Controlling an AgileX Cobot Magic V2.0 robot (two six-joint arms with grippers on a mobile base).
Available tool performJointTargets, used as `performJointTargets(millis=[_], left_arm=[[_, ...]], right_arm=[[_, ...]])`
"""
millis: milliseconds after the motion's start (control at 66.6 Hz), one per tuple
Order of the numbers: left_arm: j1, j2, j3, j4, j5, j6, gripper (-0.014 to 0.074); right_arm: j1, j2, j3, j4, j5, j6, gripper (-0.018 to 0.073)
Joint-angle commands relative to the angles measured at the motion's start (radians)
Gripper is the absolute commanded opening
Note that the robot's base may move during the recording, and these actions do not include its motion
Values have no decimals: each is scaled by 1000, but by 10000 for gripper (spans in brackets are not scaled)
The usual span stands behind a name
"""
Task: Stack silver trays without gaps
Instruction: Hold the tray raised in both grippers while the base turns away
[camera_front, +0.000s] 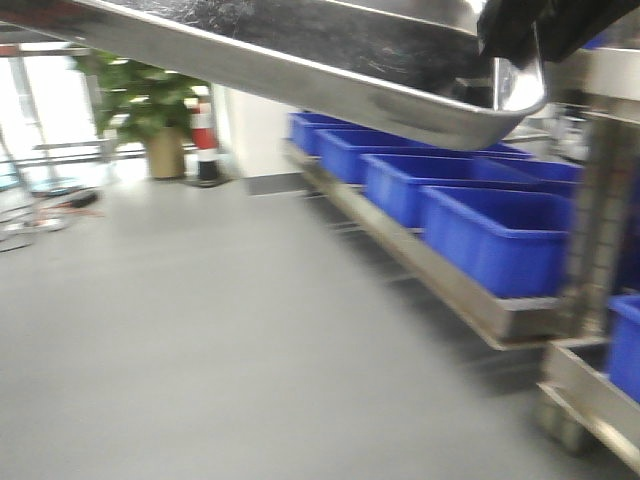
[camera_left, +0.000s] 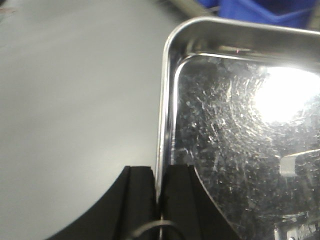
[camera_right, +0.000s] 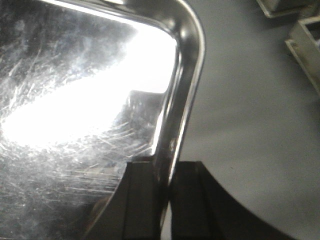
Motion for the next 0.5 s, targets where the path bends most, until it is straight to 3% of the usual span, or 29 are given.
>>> performJointTargets(millis=[0, 480], left_arm=[[-1, -10, -3, 66, 36, -7, -10], [-1, -10, -3, 66, 36, -7, -10]], right_arm=[[3, -11, -4, -23, 32, -11, 3], [3, -11, -4, -23, 32, -11, 3]])
